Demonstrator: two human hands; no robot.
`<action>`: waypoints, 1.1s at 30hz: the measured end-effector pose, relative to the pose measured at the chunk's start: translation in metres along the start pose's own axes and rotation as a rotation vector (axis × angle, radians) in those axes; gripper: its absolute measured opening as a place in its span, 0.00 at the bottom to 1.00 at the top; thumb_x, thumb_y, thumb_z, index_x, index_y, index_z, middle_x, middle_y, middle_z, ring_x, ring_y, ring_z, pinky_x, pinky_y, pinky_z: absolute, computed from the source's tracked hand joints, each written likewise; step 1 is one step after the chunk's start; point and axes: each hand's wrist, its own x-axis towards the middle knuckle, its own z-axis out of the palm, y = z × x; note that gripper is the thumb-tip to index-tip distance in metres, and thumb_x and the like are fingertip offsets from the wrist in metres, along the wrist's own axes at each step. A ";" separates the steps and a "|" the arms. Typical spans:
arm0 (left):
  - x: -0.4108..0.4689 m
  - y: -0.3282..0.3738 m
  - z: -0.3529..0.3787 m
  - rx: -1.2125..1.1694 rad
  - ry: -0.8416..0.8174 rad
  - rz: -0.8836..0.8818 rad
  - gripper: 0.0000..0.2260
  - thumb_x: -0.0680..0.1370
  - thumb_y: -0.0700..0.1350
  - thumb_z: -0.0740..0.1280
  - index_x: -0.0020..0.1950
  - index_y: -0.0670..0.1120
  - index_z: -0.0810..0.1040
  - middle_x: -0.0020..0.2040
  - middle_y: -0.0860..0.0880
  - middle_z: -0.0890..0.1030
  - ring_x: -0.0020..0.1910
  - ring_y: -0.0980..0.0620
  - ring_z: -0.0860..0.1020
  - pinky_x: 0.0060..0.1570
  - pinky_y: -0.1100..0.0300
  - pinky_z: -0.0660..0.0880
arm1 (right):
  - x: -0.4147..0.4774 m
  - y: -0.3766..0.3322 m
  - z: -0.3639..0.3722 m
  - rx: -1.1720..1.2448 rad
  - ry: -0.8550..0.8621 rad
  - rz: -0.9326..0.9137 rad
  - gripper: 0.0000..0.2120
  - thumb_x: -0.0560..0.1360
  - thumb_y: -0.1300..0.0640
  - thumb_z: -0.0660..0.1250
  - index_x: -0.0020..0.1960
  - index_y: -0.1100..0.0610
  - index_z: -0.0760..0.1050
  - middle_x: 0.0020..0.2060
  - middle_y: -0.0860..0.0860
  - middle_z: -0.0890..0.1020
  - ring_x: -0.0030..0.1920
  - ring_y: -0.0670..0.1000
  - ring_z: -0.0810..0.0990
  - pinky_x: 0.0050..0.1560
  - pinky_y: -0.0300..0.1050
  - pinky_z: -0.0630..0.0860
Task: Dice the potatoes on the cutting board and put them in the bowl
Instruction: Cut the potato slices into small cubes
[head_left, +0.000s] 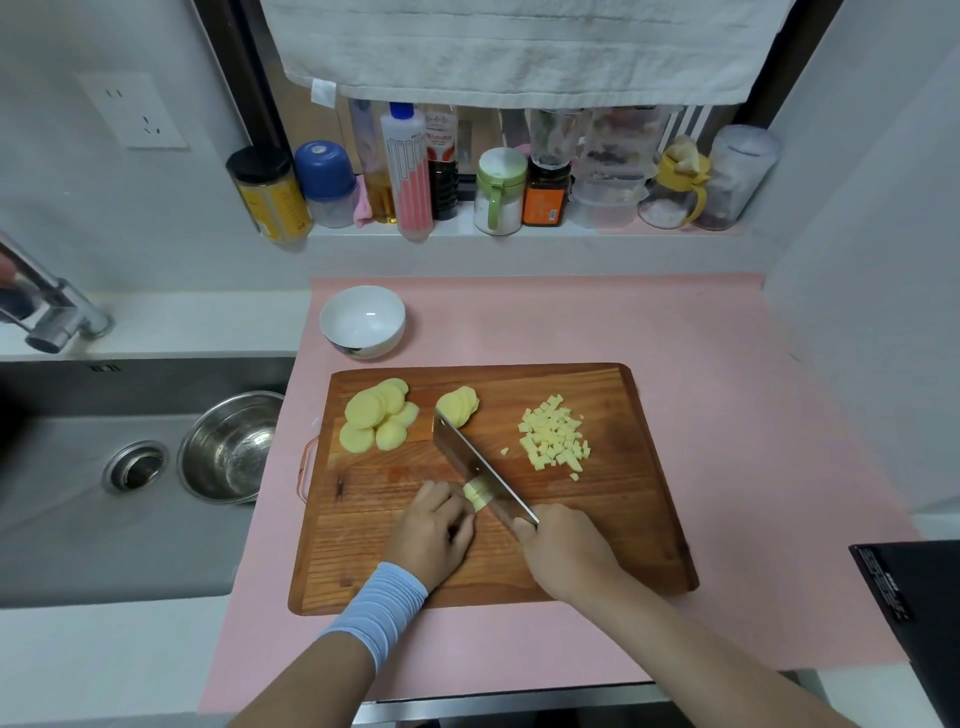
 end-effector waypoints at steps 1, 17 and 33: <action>0.000 0.000 0.000 -0.005 0.003 0.002 0.03 0.74 0.39 0.72 0.42 0.44 0.79 0.44 0.50 0.77 0.44 0.51 0.73 0.43 0.58 0.74 | -0.002 0.001 -0.001 -0.015 0.004 -0.011 0.13 0.83 0.46 0.58 0.47 0.51 0.78 0.44 0.48 0.83 0.45 0.53 0.82 0.46 0.48 0.79; 0.000 0.001 -0.002 -0.039 0.010 -0.018 0.05 0.73 0.38 0.71 0.40 0.44 0.77 0.43 0.51 0.77 0.44 0.53 0.73 0.50 0.69 0.68 | -0.027 0.010 0.005 -0.075 0.024 -0.049 0.14 0.84 0.46 0.56 0.53 0.48 0.80 0.43 0.45 0.84 0.44 0.49 0.83 0.49 0.51 0.82; -0.015 -0.005 -0.006 -0.051 0.044 -0.047 0.03 0.73 0.41 0.71 0.43 0.44 0.79 0.46 0.50 0.77 0.46 0.51 0.73 0.50 0.64 0.70 | -0.005 -0.007 0.009 -0.037 -0.017 -0.005 0.13 0.83 0.47 0.59 0.43 0.49 0.76 0.41 0.46 0.82 0.42 0.52 0.82 0.43 0.46 0.78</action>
